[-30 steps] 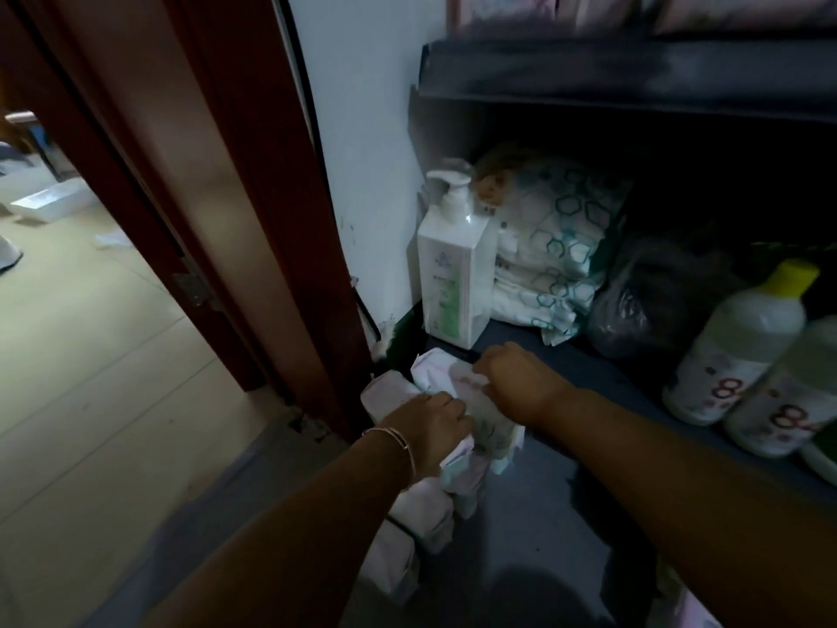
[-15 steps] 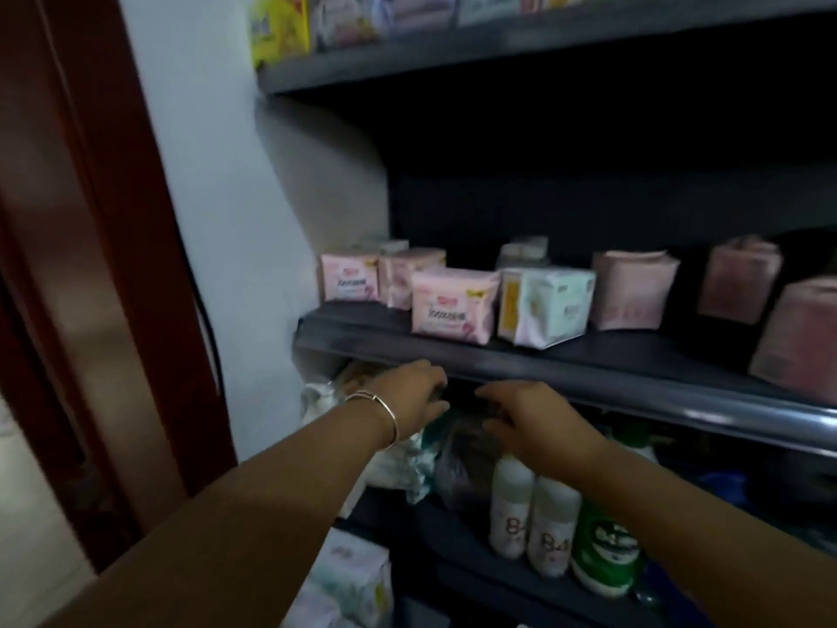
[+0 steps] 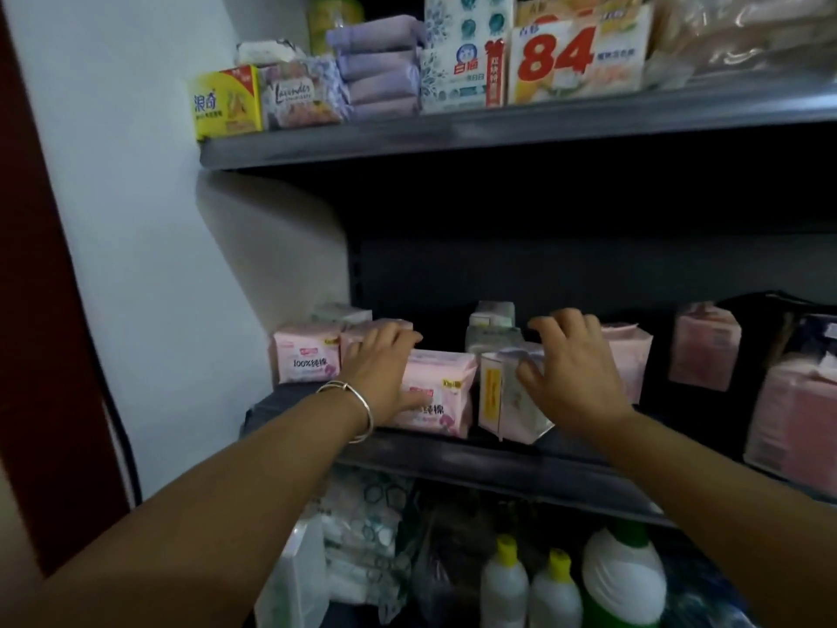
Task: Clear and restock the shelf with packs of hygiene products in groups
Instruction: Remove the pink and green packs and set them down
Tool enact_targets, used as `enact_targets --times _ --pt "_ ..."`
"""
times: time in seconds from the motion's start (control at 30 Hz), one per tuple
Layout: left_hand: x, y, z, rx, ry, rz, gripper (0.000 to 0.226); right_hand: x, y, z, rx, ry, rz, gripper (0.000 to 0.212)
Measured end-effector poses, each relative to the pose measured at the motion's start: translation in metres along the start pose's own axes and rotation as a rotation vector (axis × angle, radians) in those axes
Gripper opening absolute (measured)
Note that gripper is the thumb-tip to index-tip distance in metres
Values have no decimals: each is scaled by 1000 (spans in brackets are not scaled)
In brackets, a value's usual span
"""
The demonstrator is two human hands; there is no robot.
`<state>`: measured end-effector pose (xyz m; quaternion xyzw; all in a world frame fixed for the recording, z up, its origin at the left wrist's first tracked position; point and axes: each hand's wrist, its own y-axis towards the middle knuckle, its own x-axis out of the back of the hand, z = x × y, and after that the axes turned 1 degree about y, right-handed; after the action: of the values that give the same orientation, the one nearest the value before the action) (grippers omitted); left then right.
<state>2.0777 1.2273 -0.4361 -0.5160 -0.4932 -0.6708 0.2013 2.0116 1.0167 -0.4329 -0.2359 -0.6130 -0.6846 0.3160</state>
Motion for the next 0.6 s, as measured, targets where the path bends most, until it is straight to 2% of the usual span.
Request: enact_targets --times 0.1,0.2,0.33,0.43,0.5,0.6 --pt "4 20 0 -56 26 130 92 -3 14 -10 -9 41 57 45" --pt "12 39 -12 -92 9 281 95 -5 26 -22 66 32 196 53" --pt "17 61 -27 -135 -35 390 85 -8 41 -34 194 -173 555 81" --pt "15 74 -32 -111 -140 427 69 -7 46 -29 239 -236 756 90" --pt "12 83 -33 -75 -221 400 59 -5 52 -27 255 -295 782 93" --pt "2 99 -35 -26 -209 361 52 0 59 -29 305 -423 771 91"
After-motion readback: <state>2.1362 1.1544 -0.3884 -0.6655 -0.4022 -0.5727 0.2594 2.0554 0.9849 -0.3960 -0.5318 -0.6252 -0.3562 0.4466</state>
